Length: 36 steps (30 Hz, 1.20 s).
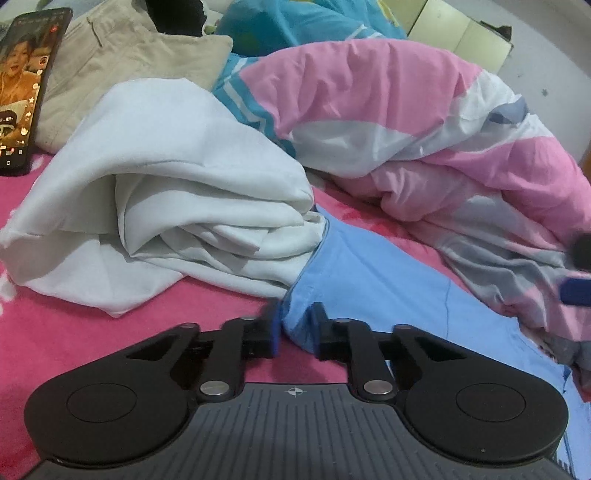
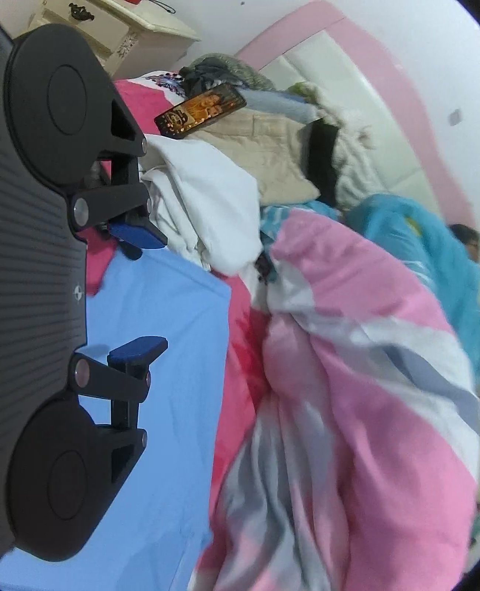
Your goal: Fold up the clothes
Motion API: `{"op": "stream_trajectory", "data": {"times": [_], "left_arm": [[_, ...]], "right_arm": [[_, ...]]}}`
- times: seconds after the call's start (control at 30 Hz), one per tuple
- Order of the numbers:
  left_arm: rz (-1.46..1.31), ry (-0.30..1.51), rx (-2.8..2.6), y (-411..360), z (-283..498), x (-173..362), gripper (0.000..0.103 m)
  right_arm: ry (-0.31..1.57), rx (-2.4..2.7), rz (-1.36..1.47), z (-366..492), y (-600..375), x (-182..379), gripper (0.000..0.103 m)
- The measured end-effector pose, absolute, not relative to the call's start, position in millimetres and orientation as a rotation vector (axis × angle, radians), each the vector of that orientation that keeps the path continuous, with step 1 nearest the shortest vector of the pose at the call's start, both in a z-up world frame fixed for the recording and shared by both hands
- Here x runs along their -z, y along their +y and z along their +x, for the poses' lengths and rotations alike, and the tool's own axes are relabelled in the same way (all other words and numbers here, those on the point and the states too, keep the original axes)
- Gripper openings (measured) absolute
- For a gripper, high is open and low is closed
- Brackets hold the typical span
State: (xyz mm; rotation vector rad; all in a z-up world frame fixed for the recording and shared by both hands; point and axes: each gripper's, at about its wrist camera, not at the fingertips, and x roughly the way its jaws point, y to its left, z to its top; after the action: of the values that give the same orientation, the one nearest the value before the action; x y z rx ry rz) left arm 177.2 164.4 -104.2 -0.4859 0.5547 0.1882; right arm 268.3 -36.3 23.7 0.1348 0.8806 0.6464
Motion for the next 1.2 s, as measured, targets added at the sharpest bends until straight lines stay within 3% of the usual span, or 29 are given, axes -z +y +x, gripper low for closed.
{"op": "stream_trajectory", "data": {"times": [0.37,0.8,0.93,1.07,1.2], "left_arm": [[-0.3,0.384,-0.048,128,163,83,0.004],[-0.286,0.372,-0.033,125,163,84,0.004],[-0.283,0.375,-0.037,125,162,84,0.004],[-0.274,0.369,-0.034,123,161,84,0.004],[-0.265,0.36,-0.019,121,158,80,0.004]], "right_arm": [[1.023,-0.59,0.1,354,47,12,0.056],[1.0,-0.642,-0.283,345,92,23,0.053],[0.989,-0.639,-0.338,342,90,30,0.042],[0.962,-0.661,-0.364,336,86,33,0.013],[0.906,-0.653,-0.313,332,73,26,0.005]]}}
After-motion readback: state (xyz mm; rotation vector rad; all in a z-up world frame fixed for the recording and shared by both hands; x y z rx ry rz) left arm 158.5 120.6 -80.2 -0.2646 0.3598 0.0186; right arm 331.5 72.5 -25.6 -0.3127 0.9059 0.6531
